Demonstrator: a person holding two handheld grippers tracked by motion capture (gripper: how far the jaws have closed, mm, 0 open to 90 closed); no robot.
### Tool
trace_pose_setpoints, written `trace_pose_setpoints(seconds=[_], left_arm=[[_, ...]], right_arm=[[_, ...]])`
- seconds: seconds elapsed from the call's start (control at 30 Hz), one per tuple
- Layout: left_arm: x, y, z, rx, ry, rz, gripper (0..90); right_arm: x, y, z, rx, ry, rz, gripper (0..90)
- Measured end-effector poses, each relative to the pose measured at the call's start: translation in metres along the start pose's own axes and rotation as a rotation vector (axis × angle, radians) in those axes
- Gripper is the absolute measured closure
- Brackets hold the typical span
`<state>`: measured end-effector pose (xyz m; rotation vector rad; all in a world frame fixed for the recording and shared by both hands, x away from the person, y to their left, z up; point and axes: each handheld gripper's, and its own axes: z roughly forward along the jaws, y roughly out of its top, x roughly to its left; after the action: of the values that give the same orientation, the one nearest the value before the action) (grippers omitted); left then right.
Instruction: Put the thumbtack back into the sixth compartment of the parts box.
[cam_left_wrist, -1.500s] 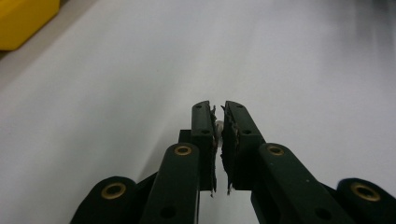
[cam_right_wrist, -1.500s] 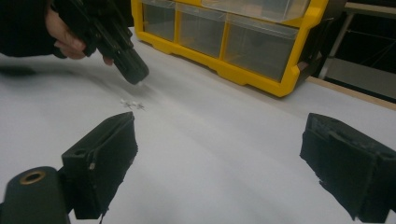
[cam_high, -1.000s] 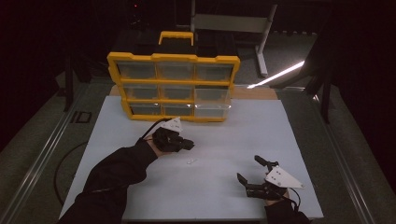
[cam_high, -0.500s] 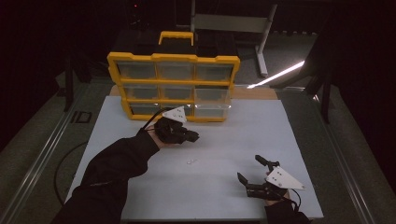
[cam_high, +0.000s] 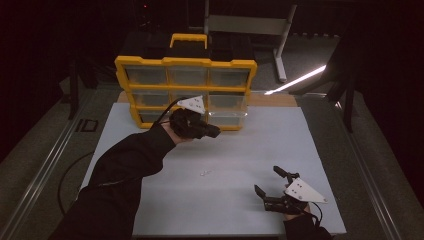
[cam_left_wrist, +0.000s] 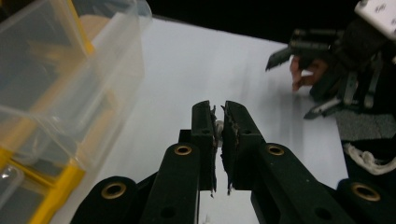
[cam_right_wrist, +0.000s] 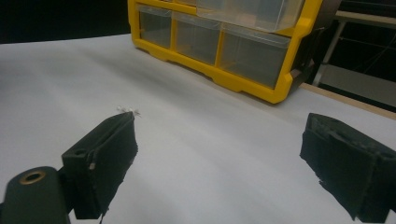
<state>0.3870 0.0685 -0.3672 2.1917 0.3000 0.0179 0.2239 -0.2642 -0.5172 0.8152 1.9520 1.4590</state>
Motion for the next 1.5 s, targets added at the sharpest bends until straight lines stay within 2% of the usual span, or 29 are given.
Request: trace_pose_setpoints(seconds=[0.3, 0.4, 0.53, 0.7, 0.8, 0.83, 1.03, 1.3, 1.33, 1.4, 1.43, 1.5], left_arm=[[0.014, 0.019, -0.007, -0.046, 0.032, -0.025, 84.1], [0.02, 0.025, -0.01, -0.082, 0.047, -0.039, 84.0], [0.028, 0.031, -0.011, -0.099, 0.065, -0.069, 84.0], [0.038, 0.035, -0.006, -0.113, 0.1, -0.109, 84.0], [0.043, 0.035, -0.002, -0.113, 0.134, -0.131, 84.0], [0.045, 0.035, -0.001, -0.118, 0.157, -0.146, 84.0], [0.051, 0.036, 0.008, -0.145, 0.191, -0.198, 83.8], [0.055, 0.035, 0.019, -0.135, 0.238, -0.209, 83.0], [0.055, 0.035, 0.02, -0.139, 0.241, -0.211, 79.3], [0.055, 0.035, 0.021, -0.133, 0.251, -0.226, 66.1], [0.055, 0.035, 0.022, -0.137, 0.258, -0.228, 63.9], [0.055, 0.034, 0.02, -0.152, 0.255, -0.241, 54.2]], right_arm=[[0.0, 0.0, 0.0, -0.003, 0.003, -0.002, 10.2], [0.0, 0.0, 0.0, -0.001, 0.002, -0.001, 10.2], [0.0, 0.0, 0.0, -0.002, 0.003, -0.001, 10.2], [0.0, 0.0, 0.0, -0.002, 0.007, 0.0, 10.2], [0.0, 0.0, 0.0, -0.004, 0.008, 0.004, 10.2], [0.0, 0.0, 0.0, -0.003, 0.008, 0.004, 10.2], [0.0, -0.001, 0.0, -0.002, 0.009, 0.003, 10.2], [0.0, -0.001, 0.0, 0.0, 0.011, 0.007, 10.2], [0.0, -0.001, 0.0, 0.0, 0.011, 0.007, 10.2], [0.0, -0.001, 0.0, -0.001, 0.01, 0.007, 10.2], [-0.001, -0.001, 0.0, -0.001, 0.01, 0.006, 10.2], [-0.001, -0.001, 0.0, -0.001, 0.011, 0.007, 10.2]])
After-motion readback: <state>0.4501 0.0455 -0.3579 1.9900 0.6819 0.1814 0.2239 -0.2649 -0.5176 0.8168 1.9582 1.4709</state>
